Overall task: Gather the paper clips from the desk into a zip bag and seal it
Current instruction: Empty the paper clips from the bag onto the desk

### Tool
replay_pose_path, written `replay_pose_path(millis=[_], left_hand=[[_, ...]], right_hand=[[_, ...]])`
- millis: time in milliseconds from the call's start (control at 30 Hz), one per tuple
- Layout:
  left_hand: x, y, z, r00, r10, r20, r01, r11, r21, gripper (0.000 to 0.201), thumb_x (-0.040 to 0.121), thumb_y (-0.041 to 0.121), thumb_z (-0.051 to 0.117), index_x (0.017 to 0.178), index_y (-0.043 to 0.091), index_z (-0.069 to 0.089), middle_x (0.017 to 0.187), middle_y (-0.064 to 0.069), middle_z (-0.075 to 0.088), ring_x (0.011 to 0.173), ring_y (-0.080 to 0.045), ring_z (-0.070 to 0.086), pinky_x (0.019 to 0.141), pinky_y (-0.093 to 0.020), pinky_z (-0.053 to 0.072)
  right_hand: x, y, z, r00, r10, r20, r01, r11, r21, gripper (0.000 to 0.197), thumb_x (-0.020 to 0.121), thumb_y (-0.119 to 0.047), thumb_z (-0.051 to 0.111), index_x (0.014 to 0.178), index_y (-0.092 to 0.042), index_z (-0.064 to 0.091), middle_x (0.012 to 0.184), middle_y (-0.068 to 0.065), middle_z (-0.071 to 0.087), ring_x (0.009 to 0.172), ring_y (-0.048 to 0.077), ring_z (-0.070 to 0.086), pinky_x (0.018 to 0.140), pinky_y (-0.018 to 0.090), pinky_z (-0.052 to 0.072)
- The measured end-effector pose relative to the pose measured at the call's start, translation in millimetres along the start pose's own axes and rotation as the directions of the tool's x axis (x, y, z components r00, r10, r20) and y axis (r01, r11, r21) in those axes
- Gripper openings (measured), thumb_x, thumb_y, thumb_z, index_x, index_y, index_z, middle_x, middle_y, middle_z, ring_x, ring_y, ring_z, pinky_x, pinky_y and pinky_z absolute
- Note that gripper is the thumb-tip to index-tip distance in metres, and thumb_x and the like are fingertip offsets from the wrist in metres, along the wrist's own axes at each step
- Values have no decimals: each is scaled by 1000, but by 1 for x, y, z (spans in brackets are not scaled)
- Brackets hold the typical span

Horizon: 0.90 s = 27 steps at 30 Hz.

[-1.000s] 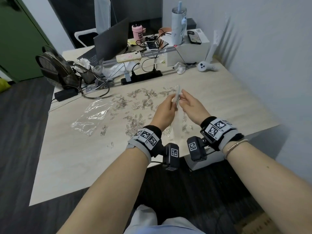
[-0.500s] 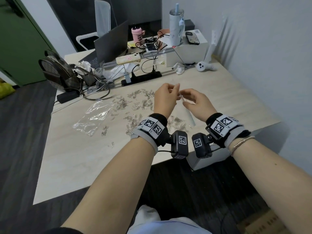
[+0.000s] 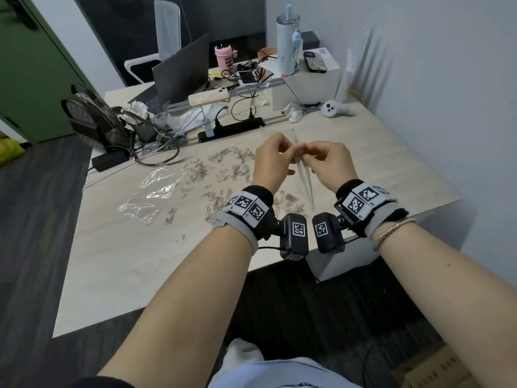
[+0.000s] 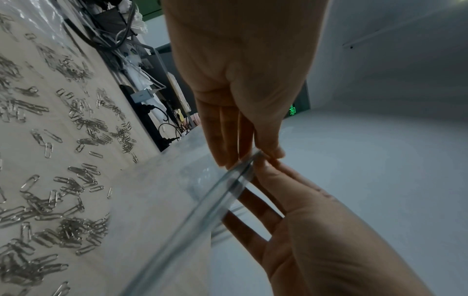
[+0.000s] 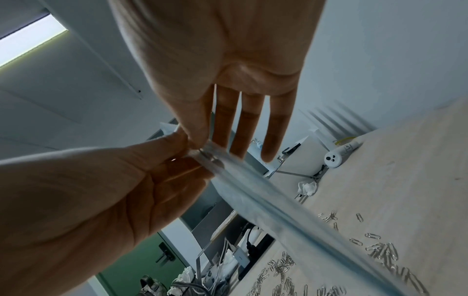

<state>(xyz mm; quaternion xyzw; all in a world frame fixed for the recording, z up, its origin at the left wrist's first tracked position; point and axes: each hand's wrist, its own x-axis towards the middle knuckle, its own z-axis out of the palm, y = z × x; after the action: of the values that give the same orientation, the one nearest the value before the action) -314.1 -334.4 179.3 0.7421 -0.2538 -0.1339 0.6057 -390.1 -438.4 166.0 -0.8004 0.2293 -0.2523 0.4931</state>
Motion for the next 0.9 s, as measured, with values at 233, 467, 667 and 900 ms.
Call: replay_pose_path(millis=[233,467,667,900], left_hand=[[-1,-2,4,995,2,102,-11,997,83,14,87,7,60,85,11,47,92,-14,64,83,-27,67,65,-36,59],[2,-14,1,997,4,-75,17,962,271,15,81,-2,50,89,7,59,91,-11,63,88,-27,60,79,-38,52],[11,-20,-10,969,39,-244,52,933,355,20,94,14,41,100,9,60,104,-11,58,82,-26,57,78,-36,50],[11,-17,-8,976,-30,-215,85,964,250,17,91,8,35,95,21,44,79,-5,56,72,-39,64,58,-51,56]], right_hand=[[0,-1,-3,1000,-3,24,4,1000,-28,20,83,-4,60,98,-14,68,86,-1,67,72,11,62,68,20,52],[8,8,-9,990,75,-116,-74,997,15,19,84,0,58,89,-15,69,81,5,66,72,21,64,66,40,59],[14,12,-18,983,97,-154,-102,994,-25,12,82,-9,64,82,-20,67,76,2,66,78,26,68,70,46,58],[0,0,-11,928,282,243,-187,918,-350,38,73,-21,76,108,-15,65,80,3,67,70,21,68,65,38,59]])
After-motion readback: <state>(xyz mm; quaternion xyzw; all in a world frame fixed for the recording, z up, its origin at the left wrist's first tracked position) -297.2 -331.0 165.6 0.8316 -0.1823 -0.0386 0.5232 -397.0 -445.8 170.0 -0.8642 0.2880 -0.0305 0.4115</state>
